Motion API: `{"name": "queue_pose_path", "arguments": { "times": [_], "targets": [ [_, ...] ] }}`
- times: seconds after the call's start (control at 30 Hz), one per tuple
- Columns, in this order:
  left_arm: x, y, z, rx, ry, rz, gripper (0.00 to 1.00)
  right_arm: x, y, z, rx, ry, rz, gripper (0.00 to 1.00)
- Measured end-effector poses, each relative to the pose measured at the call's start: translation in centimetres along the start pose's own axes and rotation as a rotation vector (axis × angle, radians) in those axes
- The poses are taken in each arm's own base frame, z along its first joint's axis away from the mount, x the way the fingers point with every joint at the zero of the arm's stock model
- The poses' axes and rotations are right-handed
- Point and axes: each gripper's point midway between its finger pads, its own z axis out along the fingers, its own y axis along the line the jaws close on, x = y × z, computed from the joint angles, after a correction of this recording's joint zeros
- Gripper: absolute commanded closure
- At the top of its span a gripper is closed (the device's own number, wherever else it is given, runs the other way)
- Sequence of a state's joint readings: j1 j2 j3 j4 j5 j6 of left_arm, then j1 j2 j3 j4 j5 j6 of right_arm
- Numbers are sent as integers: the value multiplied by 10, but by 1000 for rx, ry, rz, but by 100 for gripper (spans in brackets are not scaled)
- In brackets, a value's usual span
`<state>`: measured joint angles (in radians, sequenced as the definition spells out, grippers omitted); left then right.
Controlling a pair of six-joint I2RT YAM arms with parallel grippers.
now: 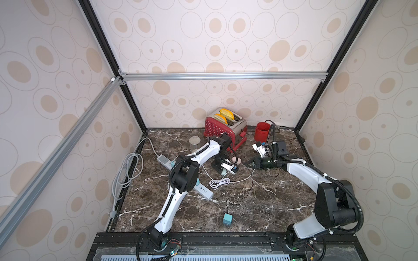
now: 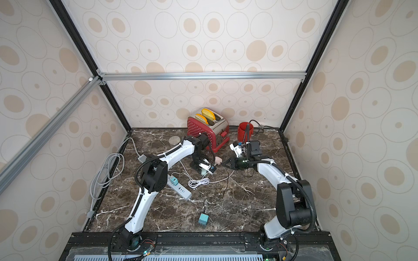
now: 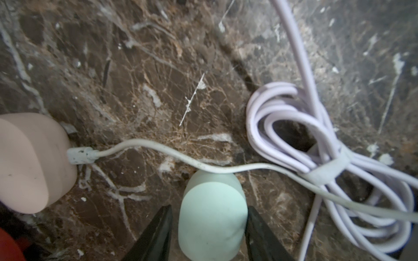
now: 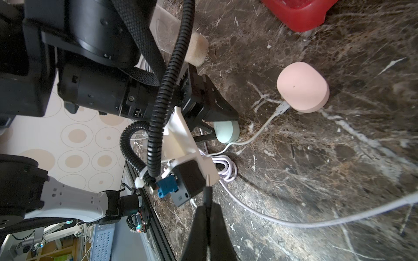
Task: Charge the bluetooth headset
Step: Pick up the bluetooth headset from the center of the board.
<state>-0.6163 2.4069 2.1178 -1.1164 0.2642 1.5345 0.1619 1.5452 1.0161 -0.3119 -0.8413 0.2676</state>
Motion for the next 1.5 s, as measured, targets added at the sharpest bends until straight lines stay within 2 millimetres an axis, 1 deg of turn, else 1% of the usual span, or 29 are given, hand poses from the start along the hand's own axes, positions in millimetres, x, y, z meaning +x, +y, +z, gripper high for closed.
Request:
{"name": "queue_pose_path", "arguments": {
  "times": [0.1, 0.2, 0.33, 0.4, 0.53, 0.67, 0.77, 0.9, 1.03, 1.13, 1.2, 1.23, 1.37, 1.5],
  "targets": [
    [0, 0, 0, 0, 0, 0, 48, 0, 0, 0, 0, 0, 0, 100],
    [0, 0, 0, 2, 0, 1, 54, 0, 0, 0, 0, -1, 0, 100],
    [-1, -1, -1, 3, -5, 3, 68, 0, 0, 0, 0, -1, 0, 100],
    [-3, 1, -3, 1, -12, -5, 73, 0, 0, 0, 0, -1, 0, 100],
    [-6, 9, -14, -27, -56, -66, 74, 0, 0, 0, 0, -2, -1, 100],
    [-7, 21, -33, -90, -89, -210, 76, 1, 0, 0, -3, -11, -1, 100],
    [-1, 27, -54, -164, -97, -354, 80, 4, 1, -1, -8, -25, 0, 100],
    [-1, 27, -98, -273, -143, -576, 84, 6, 12, 0, -25, -40, -32, 100],
    [-5, 35, -148, -406, -238, -824, 87, 7, 35, 5, -73, -50, -75, 100],
    [-9, 38, -175, -481, -320, -1001, 88, 6, 48, 9, -117, -57, -78, 100],
    [-12, 35, -183, -506, -371, -1099, 88, 5, 55, 11, -135, -62, -70, 100],
    [-13, 32, -184, -512, -395, -1141, 89, 4, 58, 12, -143, -65, -68, 100],
    [-18, 18, -181, -502, -468, -1271, 90, 4, 69, 15, -167, -60, -46, 100],
    [-21, 16, -181, -498, -525, -1348, 90, 2, 81, 16, -204, -60, -31, 100]
  ]
}}
